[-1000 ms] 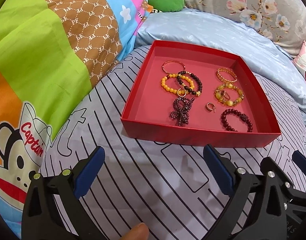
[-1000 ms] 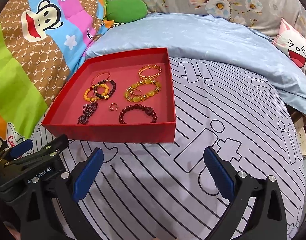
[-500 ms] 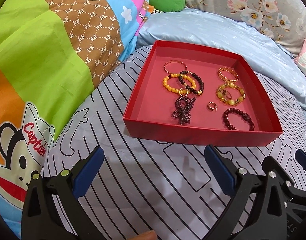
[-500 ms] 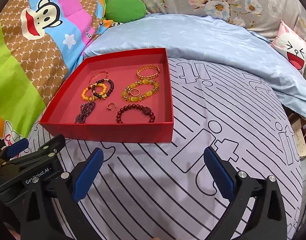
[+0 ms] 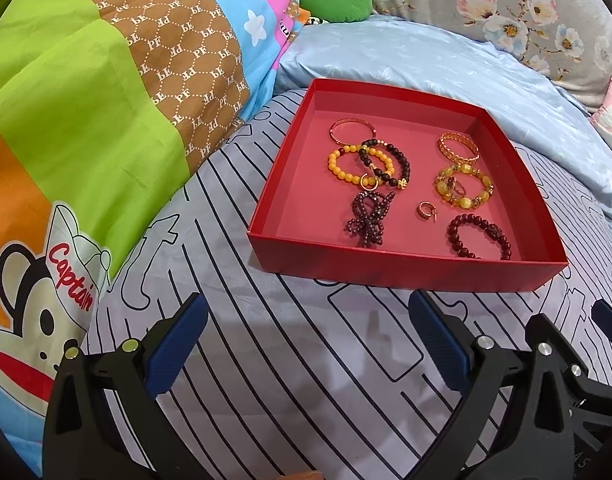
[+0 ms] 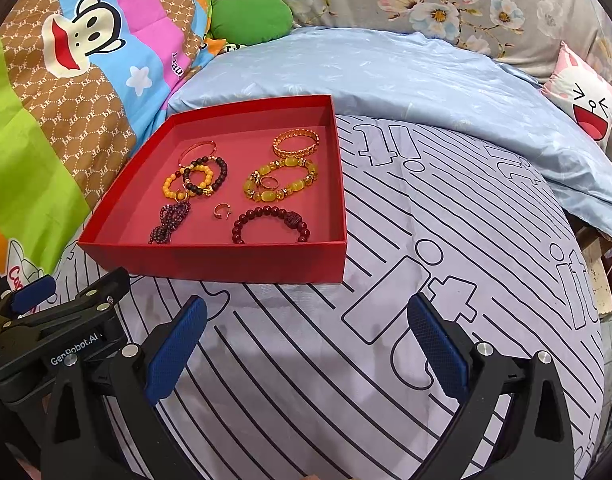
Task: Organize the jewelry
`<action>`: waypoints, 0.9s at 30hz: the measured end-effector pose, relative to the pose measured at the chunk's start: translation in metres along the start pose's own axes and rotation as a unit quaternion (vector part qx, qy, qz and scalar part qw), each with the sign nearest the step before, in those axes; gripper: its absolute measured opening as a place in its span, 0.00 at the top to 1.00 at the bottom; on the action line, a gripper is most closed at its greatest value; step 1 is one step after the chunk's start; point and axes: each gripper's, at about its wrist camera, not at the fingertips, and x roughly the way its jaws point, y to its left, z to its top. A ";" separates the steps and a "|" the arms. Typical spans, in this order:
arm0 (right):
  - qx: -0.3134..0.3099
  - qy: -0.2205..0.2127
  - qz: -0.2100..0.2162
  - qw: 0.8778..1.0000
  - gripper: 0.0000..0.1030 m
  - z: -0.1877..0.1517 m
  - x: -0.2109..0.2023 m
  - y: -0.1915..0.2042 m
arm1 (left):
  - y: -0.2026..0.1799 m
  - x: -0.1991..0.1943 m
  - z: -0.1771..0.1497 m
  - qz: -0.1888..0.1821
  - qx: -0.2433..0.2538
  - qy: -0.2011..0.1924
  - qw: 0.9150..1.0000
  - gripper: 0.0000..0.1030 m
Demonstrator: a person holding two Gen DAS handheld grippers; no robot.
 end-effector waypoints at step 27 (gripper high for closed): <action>-0.001 0.002 -0.002 1.000 0.06 -0.002 0.000 0.001 | -0.002 -0.001 0.000 0.013 0.008 -0.004 1.000 0.07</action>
